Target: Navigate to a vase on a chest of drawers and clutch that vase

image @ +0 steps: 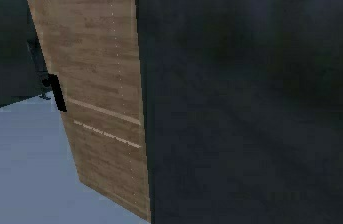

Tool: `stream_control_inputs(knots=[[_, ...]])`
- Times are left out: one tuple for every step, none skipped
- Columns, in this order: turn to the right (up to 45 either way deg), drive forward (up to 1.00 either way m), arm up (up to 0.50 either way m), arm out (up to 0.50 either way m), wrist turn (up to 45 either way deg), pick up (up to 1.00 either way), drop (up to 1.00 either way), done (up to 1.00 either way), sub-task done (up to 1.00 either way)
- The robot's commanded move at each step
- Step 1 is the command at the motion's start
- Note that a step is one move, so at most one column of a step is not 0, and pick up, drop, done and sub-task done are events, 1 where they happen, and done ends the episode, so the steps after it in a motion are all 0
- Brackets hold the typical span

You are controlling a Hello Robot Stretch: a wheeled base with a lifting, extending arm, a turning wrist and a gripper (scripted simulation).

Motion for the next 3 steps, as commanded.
stream_control_inputs(knots=[[0.0,0.0,0.0,0.0,45.0,0.0,0.0,0.0,0.0],[0.0,0.0,0.0,0.0,45.0,0.0,0.0,0.0,0.0],[0.0,0.0,0.0,0.0,24.0,0.0,0.0,0.0,0.0]])
